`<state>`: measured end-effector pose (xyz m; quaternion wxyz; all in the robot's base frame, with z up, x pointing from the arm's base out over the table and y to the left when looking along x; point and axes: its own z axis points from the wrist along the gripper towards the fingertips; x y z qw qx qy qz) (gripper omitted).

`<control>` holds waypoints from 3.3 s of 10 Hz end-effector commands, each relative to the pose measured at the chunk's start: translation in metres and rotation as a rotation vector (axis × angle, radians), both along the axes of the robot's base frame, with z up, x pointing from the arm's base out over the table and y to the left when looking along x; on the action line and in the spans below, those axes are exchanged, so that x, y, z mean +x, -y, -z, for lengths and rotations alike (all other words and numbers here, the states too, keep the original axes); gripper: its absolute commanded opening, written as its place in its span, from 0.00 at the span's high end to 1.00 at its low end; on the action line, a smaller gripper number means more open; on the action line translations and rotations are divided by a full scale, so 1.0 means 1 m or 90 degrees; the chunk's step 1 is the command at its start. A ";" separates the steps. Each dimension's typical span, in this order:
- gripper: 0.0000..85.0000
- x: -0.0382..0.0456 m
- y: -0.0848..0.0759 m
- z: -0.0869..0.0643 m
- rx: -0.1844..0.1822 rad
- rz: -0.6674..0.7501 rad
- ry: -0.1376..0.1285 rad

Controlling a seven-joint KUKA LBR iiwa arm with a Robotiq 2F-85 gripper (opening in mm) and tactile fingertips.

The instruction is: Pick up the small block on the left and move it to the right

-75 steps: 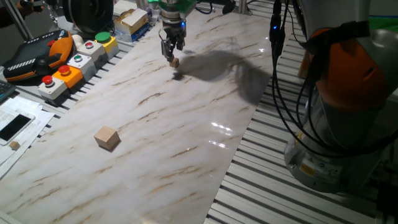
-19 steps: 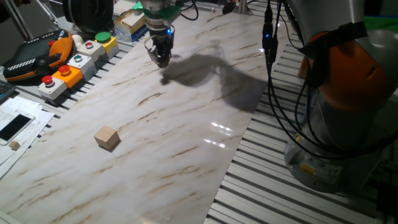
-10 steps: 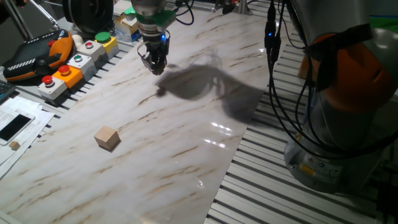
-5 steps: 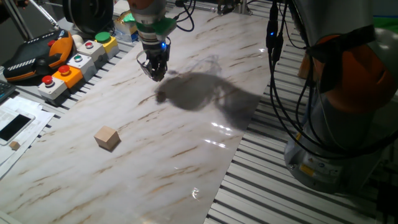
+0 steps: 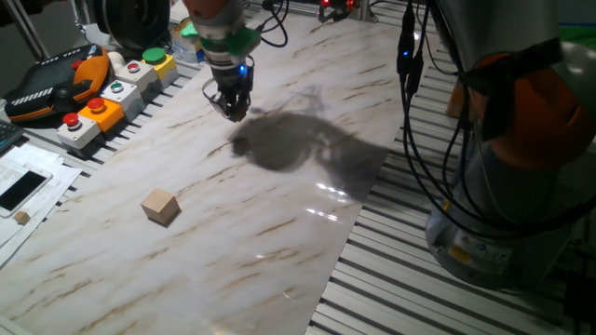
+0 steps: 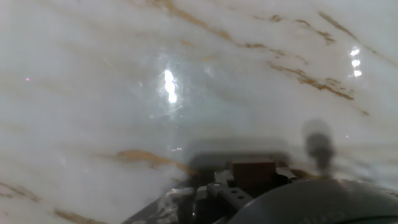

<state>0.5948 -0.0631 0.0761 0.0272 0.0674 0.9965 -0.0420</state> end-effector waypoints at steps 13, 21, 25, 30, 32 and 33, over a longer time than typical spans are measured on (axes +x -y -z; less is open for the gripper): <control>0.99 0.0187 -0.118 -0.015 0.022 -0.046 -0.015; 0.99 0.0083 -0.168 -0.007 0.038 -0.049 -0.013; 0.99 0.0083 -0.168 -0.007 0.041 -0.070 -0.004; 0.99 0.0083 -0.168 -0.007 0.034 -0.040 -0.015; 0.99 0.0088 -0.183 -0.008 0.053 -0.050 -0.005; 0.99 0.0089 -0.190 -0.006 0.055 -0.056 -0.003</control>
